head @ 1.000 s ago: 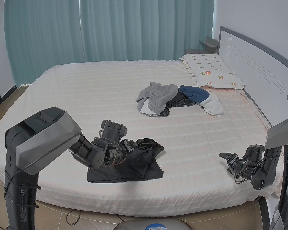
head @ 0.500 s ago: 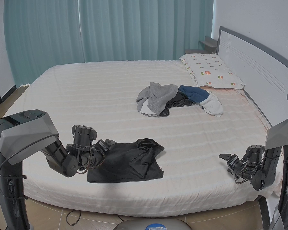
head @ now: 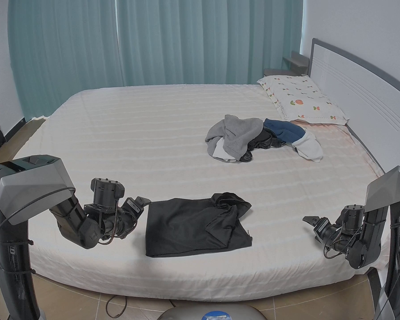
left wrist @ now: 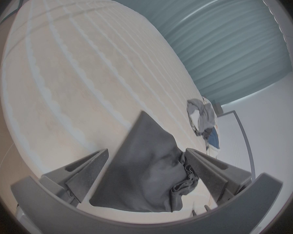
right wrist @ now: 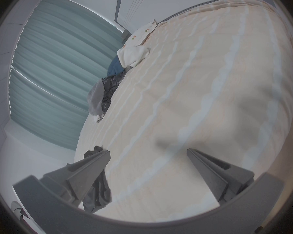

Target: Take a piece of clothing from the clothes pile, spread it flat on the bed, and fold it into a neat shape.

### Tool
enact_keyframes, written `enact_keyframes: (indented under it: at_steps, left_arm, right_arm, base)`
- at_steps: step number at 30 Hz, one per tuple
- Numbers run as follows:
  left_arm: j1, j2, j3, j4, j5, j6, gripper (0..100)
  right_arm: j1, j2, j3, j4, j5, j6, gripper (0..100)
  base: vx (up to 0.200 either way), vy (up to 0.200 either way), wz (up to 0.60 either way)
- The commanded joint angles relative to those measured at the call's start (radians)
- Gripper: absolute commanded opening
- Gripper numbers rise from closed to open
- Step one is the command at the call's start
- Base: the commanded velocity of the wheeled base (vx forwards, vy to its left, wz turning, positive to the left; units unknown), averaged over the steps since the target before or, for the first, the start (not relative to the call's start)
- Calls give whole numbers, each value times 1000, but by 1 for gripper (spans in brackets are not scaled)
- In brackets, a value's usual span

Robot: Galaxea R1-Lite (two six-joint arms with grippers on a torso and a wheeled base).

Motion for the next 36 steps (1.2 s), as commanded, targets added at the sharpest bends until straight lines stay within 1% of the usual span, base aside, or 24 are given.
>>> enact_keyframes:
  at_steps: [1, 5, 6, 7, 9, 10, 11, 13, 14, 15, 16, 17, 19, 22, 23, 24, 27, 30, 32, 33, 34, 36]
  left_arm:
    - [12, 0, 3, 1, 0, -7, 100]
    - [13, 5, 2, 0, 0, -7, 100]
    - [13, 5, 2, 0, 0, -7, 100]
    - [13, 6, 2, -2, 1, -9, 100]
    - [13, 6, 2, -2, 1, -9, 100]
    - [13, 6, 3, -2, 1, -9, 100]
    - [13, 6, 3, -2, 1, -9, 100]
    - [13, 8, 3, -8, 1, -10, 100]
    - [13, 9, 3, -11, 1, -10, 100]
    - [13, 11, 5, -23, 1, -10, 100]
    - [13, 11, 9, -34, 1, -10, 100]
    - [13, 11, 9, -34, 1, -10, 100]
    - [10, 14, 28, -79, 6, -3, 100]
    - [9, 17, 51, -129, 7, 0, 100]
    - [9, 17, 51, -129, 7, 0, 100]
    - [9, 18, 61, -142, 6, 0, 100]
    - [9, 18, 60, -142, 6, 0, 100]
    - [9, 18, 61, -142, 6, 0, 100]
    - [9, 18, 61, -142, 6, 0, 100]
    - [9, 18, 61, -142, 6, 0, 100]
    - [9, 18, 61, -142, 6, 0, 100]
    - [9, 18, 61, -140, 6, 0, 100]
  right_arm:
    - [4, 4, 5, -1, 0, 0, 100]
    - [7, 1, 8, -1, -1, 0, 100]
    - [14, -3, 17, 1, -1, 0, 100]
    - [42, -9, 45, -10, -9, -1, 100]
    - [51, -9, 48, -16, -17, -5, 100]
    - [71, -9, 56, -36, -49, -15, 100]
    - [71, -9, 56, -36, -49, -15, 100]
    - [128, -16, 62, -43, -135, -51, 100]
    - [140, -19, 62, -42, -149, -55, 100]
    - [181, -26, 63, -42, -191, -63, 100]
    - [212, -31, 63, -42, -216, -64, 100]
    - [212, -31, 63, -42, -216, -64, 100]
    - [303, -37, 48, -30, -273, -84, 100]
    - [359, -66, -24, 73, -299, -173, 100]
    - [359, -66, -24, 73, -299, -173, 100]
    - [392, -89, -101, 180, -328, -190, 100]
    - [431, -112, -257, 351, -369, -192, 100]
    - [468, -123, -372, 478, -374, -192, 100]
    - [485, -112, -434, 530, -374, -192, 100]
    - [485, -112, -434, 530, -374, -192, 100]
    - [505, -100, -475, 572, -374, -192, 100]
    - [517, -91, -504, 605, -377, -196, 100]
  base:
    - [0, 200, 0]
    - [0, 200, 0]
    - [0, 0, 0]
    - [0, 0, 0]
    - [0, 0, 0]
    - [0, 0, 0]
    - [0, 0, 0]
    - [0, 0, 0]
    - [0, 0, 0]
    - [0, 0, 0]
    - [0, 0, 0]
    - [0, 0, 0]
    - [0, 0, 0]
    - [0, 0, 0]
    - [0, 0, 0]
    - [0, 0, 0]
    - [0, 0, 0]
    - [0, 0, 0]
    - [0, 0, 0]
    - [0, 0, 0]
    - [0, 0, 0]
    - [0, 0, 0]
